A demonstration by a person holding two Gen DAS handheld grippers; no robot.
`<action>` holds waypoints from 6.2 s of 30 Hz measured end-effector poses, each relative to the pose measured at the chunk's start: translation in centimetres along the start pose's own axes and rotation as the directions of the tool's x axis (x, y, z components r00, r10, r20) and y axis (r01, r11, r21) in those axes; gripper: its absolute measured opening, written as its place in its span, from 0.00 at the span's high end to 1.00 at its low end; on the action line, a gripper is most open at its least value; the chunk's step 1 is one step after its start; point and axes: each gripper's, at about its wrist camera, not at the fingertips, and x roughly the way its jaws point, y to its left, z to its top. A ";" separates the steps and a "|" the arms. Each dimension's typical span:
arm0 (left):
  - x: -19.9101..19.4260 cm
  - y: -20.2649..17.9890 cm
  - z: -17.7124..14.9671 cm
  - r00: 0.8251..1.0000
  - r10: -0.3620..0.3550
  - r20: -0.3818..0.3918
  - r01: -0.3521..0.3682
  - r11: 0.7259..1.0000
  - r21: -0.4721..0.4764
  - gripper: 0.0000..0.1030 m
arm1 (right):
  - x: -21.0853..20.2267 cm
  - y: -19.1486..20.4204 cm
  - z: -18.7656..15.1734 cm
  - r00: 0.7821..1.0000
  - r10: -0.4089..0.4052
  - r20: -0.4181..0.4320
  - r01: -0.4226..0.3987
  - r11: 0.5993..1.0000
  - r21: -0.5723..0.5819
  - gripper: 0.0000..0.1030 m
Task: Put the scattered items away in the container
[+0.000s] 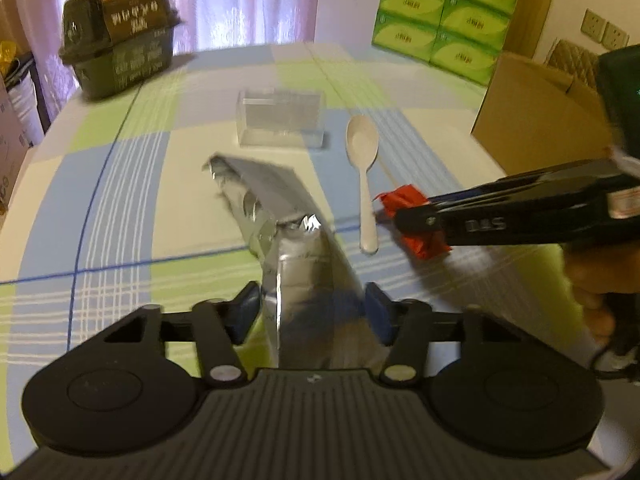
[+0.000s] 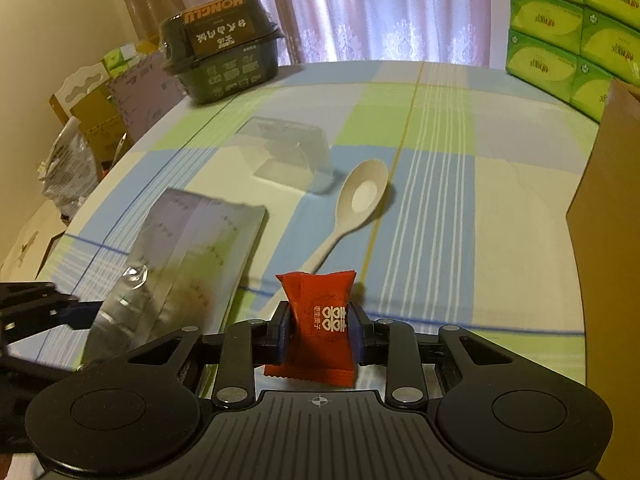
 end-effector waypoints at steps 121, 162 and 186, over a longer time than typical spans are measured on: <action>-4.6 -6.3 -6.5 0.898 -0.013 -0.439 0.122 0.968 0.221 0.57 | -10.5 6.0 -14.8 0.996 -0.053 -0.066 0.045 0.991 -0.123 0.47; -11.9 -8.8 -6.4 0.932 0.003 -0.363 0.090 0.966 0.241 0.62 | -16.4 5.5 -15.1 0.999 -0.029 0.045 0.030 0.999 -0.031 0.69; -14.8 -13.4 -0.9 0.967 -0.068 -0.247 0.140 0.947 0.289 0.62 | -25.4 2.4 -10.9 0.967 -0.143 0.210 0.148 0.989 -0.007 0.69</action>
